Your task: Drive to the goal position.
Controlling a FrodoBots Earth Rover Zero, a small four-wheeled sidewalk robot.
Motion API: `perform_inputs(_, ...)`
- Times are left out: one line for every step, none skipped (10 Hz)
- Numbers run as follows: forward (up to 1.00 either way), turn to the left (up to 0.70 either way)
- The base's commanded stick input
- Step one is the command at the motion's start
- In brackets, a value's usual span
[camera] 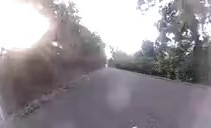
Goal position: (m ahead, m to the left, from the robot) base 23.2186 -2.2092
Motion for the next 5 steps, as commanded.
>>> perform_inputs(0.70,0.00)
perform_inputs(0.70,0.00)
perform_inputs(0.70,0.00)
perform_inputs(0.70,0.00)
perform_inputs(0.70,0.00)
